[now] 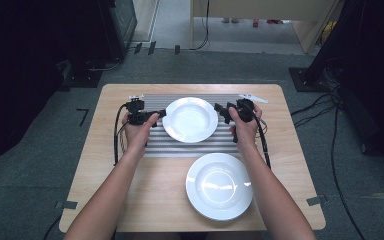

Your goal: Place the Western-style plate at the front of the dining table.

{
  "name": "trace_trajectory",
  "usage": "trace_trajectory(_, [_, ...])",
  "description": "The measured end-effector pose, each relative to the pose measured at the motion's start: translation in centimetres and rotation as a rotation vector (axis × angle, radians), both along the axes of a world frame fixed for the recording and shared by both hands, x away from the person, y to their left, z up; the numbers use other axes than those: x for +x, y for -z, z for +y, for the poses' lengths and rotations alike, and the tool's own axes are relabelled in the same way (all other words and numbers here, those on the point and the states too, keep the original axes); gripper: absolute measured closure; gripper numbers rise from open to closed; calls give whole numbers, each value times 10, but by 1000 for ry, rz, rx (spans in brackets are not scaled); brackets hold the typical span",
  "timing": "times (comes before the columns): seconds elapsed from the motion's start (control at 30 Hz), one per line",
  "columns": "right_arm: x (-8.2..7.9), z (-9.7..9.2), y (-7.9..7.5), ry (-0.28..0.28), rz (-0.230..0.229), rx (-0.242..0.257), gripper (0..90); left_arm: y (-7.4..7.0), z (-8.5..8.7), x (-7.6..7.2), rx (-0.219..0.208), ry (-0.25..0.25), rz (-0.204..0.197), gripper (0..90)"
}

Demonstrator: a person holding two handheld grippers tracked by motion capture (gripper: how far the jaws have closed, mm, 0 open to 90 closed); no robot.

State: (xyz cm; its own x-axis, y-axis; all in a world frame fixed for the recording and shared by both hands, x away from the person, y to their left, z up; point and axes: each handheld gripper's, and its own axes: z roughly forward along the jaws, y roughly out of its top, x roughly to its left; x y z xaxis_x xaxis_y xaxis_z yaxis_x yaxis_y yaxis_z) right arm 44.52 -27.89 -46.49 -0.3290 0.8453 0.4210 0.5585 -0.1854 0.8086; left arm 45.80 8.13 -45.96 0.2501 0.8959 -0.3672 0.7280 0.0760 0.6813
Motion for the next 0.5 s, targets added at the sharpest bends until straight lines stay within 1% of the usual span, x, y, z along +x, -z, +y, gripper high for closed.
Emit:
trace_trajectory(0.07, [-6, -1, -5, -6, -11, -20, 318, -2, 0, -5, 22, 10, -1, 91])
trace_trajectory(0.1, [-8, 0, -6, -12, -10, -33, 309, -3, 0, -7, 20, 20, 3, 91])
trace_trajectory(0.13, [-10, 0, -8, -17, 1, -50, 305, -5, 1, -8, 14, 26, 4, 91])
trace_trajectory(0.2, [-16, 1, -10, -22, 4, -75, 300, -6, 1, -11, 23, 28, 3, 91])
trace_trajectory(0.23, [-18, 1, -11, -22, 8, -88, 300, -10, 3, -15, 36, 23, -9, 91])
trace_trajectory(0.27, [-20, 1, -12, -24, 12, -90, 292, -11, 3, -17, 36, 20, -13, 91])
trace_trajectory(0.33, [-25, -1, -13, -41, 13, -94, 269, -13, 5, -21, 53, 10, -16, 91])
trace_trajectory(0.4, [-28, -1, -15, -38, 12, -94, 261, -14, 6, -23, 51, 13, -19, 91])
trace_trajectory(0.43, [-33, -5, -17, -32, 5, -91, 242, -15, 7, -28, 64, 15, -24, 91])
trace_trajectory(0.5, [-37, -8, -19, -30, 4, -82, 235, -17, 7, -34, 69, 25, -36, 91])
